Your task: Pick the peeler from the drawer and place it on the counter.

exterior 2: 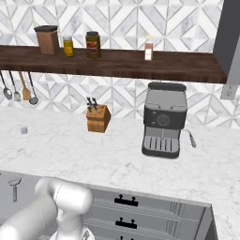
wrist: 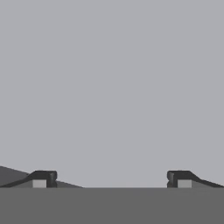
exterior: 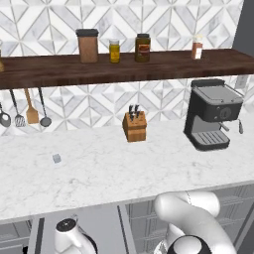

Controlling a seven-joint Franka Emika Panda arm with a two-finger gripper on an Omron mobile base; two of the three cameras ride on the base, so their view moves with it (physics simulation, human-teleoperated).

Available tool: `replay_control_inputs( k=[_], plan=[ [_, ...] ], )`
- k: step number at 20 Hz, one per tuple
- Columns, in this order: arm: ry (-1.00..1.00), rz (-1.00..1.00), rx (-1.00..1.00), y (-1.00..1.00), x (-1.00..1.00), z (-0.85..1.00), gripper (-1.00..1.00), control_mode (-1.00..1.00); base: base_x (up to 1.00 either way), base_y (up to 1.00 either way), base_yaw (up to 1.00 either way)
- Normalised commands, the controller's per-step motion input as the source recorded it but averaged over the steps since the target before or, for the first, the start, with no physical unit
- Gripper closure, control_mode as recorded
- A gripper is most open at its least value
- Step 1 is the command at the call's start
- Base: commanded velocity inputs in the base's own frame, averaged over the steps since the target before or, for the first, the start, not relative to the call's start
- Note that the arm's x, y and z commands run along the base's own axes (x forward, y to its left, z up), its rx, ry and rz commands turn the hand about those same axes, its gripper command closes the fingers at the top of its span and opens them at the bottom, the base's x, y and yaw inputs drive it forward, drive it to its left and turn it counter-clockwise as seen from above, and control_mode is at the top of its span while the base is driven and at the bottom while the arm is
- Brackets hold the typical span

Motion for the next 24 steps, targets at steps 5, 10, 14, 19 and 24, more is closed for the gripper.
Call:
replay_control_inputs(
  k=[5, 10, 14, 19, 24],
  plan=[
    [0.04, 0.00, 0.00, 0.17, -0.77, 0.01, -1.00, -1.00, 0.00, 0.00, 0.00],
    [0.07, 0.00, 0.00, 0.06, -0.86, 0.15, -1.00, -1.00, 0.00, 0.00, 0.00],
    [0.08, 0.00, 0.00, 0.06, -0.88, 0.12, -1.00, -1.00, 0.00, 0.00, 0.00],
    [0.03, 0.00, 0.00, 0.06, -0.86, 0.11, -1.00, -1.00, 0.00, 0.00, 0.00],
    [0.00, 0.00, 0.00, -0.02, 0.04, 0.13, -1.00, -1.00, 0.00, 0.00, 0.00]
  ],
)
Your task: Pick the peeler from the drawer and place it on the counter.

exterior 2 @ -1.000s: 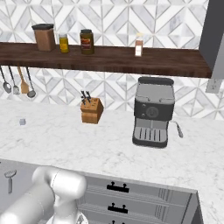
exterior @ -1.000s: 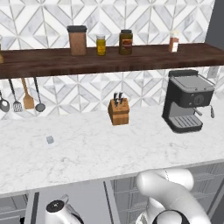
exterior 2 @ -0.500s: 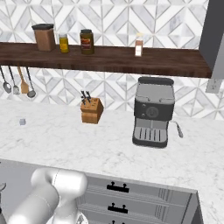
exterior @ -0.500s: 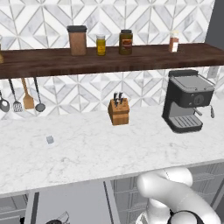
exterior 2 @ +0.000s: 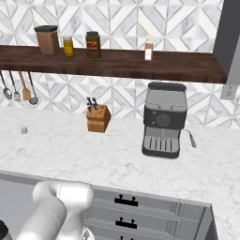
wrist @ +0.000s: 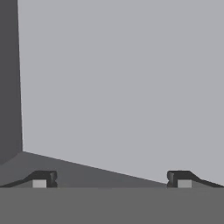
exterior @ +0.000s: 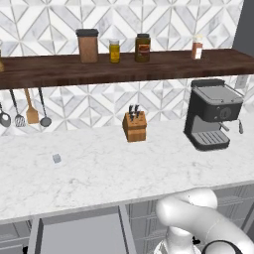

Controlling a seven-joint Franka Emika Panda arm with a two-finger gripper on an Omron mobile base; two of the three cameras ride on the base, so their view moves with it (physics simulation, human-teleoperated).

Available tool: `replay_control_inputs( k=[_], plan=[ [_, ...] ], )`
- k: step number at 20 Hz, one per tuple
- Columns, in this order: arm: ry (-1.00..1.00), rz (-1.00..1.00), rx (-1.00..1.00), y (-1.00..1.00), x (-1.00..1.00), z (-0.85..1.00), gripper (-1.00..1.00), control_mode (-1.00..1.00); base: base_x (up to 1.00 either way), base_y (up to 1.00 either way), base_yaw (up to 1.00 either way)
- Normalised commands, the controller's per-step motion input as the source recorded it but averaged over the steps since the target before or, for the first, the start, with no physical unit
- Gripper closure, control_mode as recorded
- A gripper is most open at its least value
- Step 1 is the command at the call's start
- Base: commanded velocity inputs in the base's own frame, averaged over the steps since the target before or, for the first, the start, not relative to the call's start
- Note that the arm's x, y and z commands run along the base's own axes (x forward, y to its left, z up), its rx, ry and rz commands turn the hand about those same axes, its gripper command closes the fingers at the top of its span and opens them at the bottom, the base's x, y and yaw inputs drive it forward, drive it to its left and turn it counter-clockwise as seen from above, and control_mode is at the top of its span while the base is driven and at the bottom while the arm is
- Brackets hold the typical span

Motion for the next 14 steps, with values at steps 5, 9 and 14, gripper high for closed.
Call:
replay_control_inputs(
  k=[5, 9, 14],
  plan=[
    [0.00, 0.05, 0.07, -0.40, 0.99, 0.34, -1.00, -1.00, 0.00, 0.00, 0.00],
    [0.00, 0.09, 0.10, -0.47, 1.00, 0.24, -1.00, -1.00, 0.00, 0.00, 0.00],
    [-0.02, 0.05, 0.00, -0.11, 0.84, 0.00, -1.00, -1.00, 0.00, 0.00, 0.00]
  ],
)
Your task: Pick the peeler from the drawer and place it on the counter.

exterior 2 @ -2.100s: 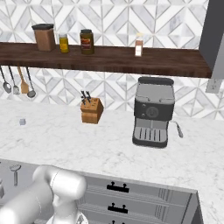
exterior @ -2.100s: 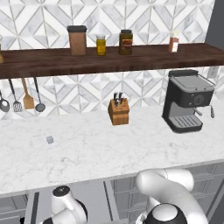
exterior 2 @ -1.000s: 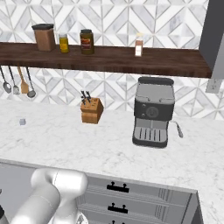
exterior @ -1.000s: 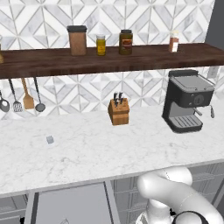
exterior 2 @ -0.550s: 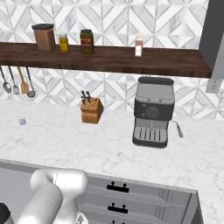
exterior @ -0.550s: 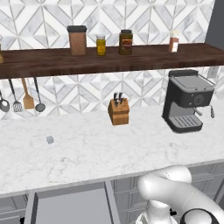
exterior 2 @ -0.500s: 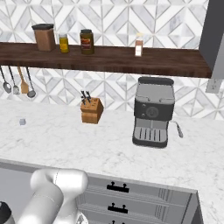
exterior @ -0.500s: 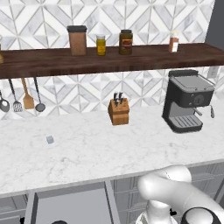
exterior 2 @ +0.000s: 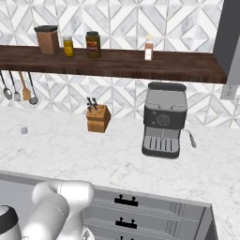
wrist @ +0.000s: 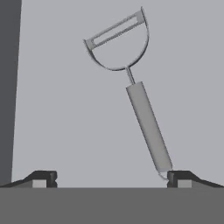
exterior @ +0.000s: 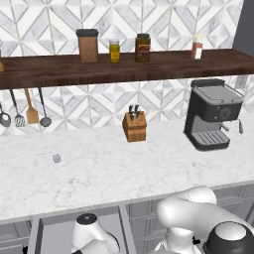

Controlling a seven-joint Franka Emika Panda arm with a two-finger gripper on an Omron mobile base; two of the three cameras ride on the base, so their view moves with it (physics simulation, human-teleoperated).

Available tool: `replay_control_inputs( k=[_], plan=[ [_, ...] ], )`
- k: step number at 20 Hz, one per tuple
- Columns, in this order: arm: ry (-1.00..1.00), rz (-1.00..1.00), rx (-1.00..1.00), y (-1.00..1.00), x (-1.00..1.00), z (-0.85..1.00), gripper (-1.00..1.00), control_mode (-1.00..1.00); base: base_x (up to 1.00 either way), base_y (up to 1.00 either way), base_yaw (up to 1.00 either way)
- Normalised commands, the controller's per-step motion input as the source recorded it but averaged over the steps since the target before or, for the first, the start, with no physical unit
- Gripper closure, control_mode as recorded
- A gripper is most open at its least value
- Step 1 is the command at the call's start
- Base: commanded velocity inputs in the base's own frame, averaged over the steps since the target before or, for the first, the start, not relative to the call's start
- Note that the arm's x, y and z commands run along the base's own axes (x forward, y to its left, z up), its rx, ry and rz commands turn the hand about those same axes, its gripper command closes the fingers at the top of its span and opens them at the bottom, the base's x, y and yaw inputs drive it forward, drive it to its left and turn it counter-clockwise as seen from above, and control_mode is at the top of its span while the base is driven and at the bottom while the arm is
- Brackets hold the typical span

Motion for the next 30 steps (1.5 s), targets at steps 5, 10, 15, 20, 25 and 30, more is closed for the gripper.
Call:
replay_control_inputs(
  k=[5, 10, 15, 20, 25, 30],
  plan=[
    [-0.12, 0.11, -0.02, 0.05, 0.33, -0.11, -1.00, -1.00, 0.00, 0.00, 0.00],
    [-0.14, 0.11, -0.07, 0.05, 0.00, -0.33, -1.00, -1.00, 0.00, 0.00, 0.00],
    [-0.04, 0.06, 0.00, -0.10, 0.00, -0.08, -1.00, -1.00, 0.00, 0.00, 0.00],
    [0.00, 0.05, 0.01, -0.19, 0.00, -0.18, -1.00, -1.00, 0.00, 0.00, 0.00],
    [0.00, 0.03, 0.01, -0.07, 0.00, -0.29, -1.00, -1.00, 0.00, 0.00, 0.00],
    [0.00, 0.00, 0.00, 0.00, 0.00, -0.27, 1.00, -1.00, 0.00, 0.00, 0.00]
  ],
)
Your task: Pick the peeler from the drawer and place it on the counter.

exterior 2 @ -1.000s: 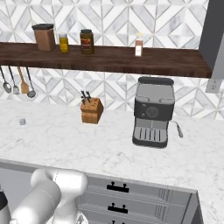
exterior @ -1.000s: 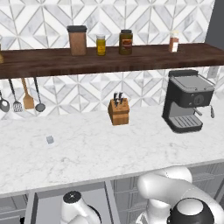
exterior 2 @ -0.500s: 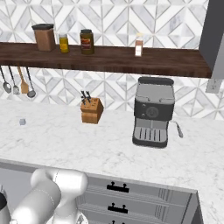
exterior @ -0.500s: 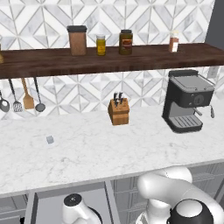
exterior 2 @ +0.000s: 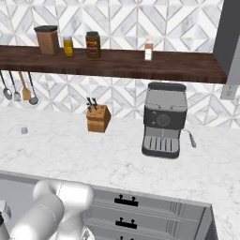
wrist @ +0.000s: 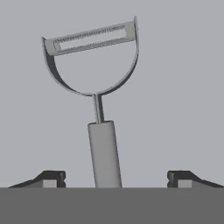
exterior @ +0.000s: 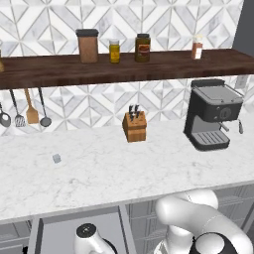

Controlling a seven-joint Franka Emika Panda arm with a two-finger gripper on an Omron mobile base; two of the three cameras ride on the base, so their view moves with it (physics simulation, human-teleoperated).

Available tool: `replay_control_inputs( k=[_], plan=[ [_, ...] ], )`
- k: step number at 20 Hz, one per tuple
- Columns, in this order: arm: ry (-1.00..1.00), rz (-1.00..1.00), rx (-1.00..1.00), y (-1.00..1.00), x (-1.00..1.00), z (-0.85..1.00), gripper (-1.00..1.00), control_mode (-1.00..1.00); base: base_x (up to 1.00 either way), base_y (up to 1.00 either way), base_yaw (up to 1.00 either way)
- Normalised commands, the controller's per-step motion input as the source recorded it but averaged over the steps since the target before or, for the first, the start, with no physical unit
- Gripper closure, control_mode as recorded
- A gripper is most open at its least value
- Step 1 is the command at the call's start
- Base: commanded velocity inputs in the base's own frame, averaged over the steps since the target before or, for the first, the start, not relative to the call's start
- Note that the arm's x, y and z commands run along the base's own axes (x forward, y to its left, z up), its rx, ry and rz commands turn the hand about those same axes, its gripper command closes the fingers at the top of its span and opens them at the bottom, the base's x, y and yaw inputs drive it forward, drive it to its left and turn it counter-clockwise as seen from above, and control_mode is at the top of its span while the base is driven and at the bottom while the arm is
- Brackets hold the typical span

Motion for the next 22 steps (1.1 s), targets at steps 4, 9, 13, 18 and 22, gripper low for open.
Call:
replay_control_inputs(
  k=[4, 9, 13, 18, 22],
  plan=[
    [0.00, 0.00, 0.00, 0.00, 0.00, -0.13, 1.00, -1.00, 0.00, 0.00, 0.00],
    [0.00, 0.00, 0.00, 0.00, 0.00, -0.03, 1.00, -1.00, 0.00, 0.00, 0.00],
    [0.00, 0.00, 0.00, 0.00, 0.00, 0.00, 1.00, -1.00, 0.00, 0.00, 0.00],
    [-0.07, 0.00, 0.00, 0.00, -0.08, 0.45, 1.00, -1.00, 0.00, 0.00, 0.00],
    [-0.06, 0.00, 0.00, 0.00, -0.35, 1.00, 1.00, -1.00, 0.00, 0.00, 0.00]
  ],
)
